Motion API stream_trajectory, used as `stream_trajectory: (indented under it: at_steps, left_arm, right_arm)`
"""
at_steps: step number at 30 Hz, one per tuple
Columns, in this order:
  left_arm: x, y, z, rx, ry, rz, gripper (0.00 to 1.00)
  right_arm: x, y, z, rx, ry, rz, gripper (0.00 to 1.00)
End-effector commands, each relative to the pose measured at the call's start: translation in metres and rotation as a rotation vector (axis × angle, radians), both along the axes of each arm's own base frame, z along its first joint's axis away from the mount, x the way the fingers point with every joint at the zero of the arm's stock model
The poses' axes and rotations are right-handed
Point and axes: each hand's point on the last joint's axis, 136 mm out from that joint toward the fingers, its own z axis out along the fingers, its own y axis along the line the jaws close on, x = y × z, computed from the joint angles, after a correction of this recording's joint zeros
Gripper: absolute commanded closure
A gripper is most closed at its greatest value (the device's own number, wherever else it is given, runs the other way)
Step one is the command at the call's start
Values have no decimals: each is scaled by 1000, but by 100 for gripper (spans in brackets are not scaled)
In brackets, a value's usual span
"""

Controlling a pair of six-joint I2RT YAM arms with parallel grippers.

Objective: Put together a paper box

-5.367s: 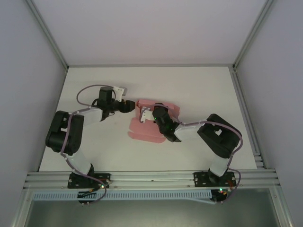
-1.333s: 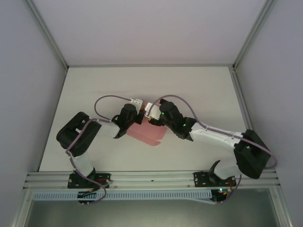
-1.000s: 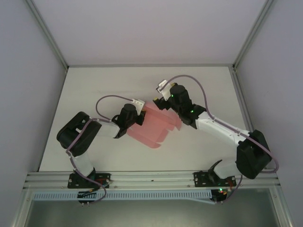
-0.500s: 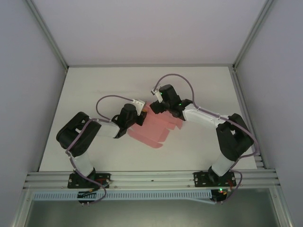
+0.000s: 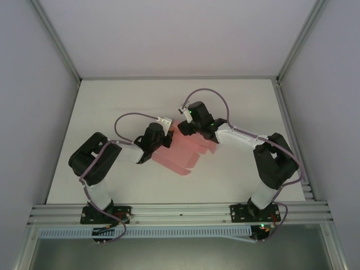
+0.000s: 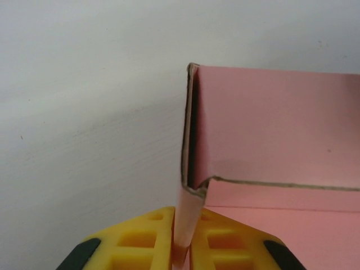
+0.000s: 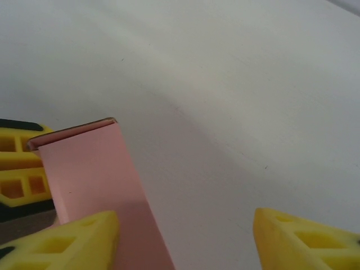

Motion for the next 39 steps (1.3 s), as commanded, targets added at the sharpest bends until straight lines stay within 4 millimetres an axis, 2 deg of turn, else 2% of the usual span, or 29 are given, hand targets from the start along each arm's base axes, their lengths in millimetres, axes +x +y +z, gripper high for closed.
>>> stream_trajectory:
  at_steps: [1,3,10,11,16,17,19,20,21,23,24,25,28,30,32,35,37,39]
  left_arm:
    - [25,5,18,-49,-82,144,92]
    - [30,10,17,-22,-106,215,100]
    - [34,35,5,82,-155,381,100]
    - [34,40,2,92,-159,401,100]
    - [34,59,2,185,-217,509,100]
    - [34,60,-1,209,-217,509,100]
    - [30,47,-1,184,-196,420,100]
    - [26,39,2,141,-181,365,100]
    - [22,32,7,94,-170,316,100]
    - [16,20,23,21,-143,246,100]
    - [15,18,30,6,-131,233,100]
    - [13,14,36,-1,-108,206,100]
    - [6,8,47,-5,-42,159,100]
    - [1,5,50,0,10,123,100]
    - [-6,2,54,-14,47,83,100]
    - [-20,-8,60,-52,110,-14,100]
    - [-27,-15,62,-57,175,-65,100]
    - [-32,-19,62,-56,227,-86,100]
  right_arm:
    - [-28,-15,-53,-83,178,15,44]
    - [-32,-9,-55,-54,212,26,49]
    - [-48,-6,-76,12,359,-29,52]
    - [-50,-6,-78,17,376,-40,56]
    - [-57,0,-70,85,427,-47,57]
    - [-57,0,-68,88,432,-57,57]
    - [-50,-5,-60,78,403,-79,54]
    - [-44,-9,-52,78,374,-98,46]
    - [-37,-14,-42,77,342,-121,44]
    - [-24,-22,-10,100,268,-134,44]
    - [-19,-26,7,110,223,-139,40]
    - [-16,-29,27,120,174,-124,32]
    - [-24,-30,75,125,45,-17,11]
    - [-34,-29,98,112,-41,84,1]
    - [-44,-30,117,85,-139,167,0]
    - [-57,-29,135,-16,-286,269,1]
    - [-61,-29,139,-86,-357,296,4]
    - [-64,-26,135,-154,-370,329,6]
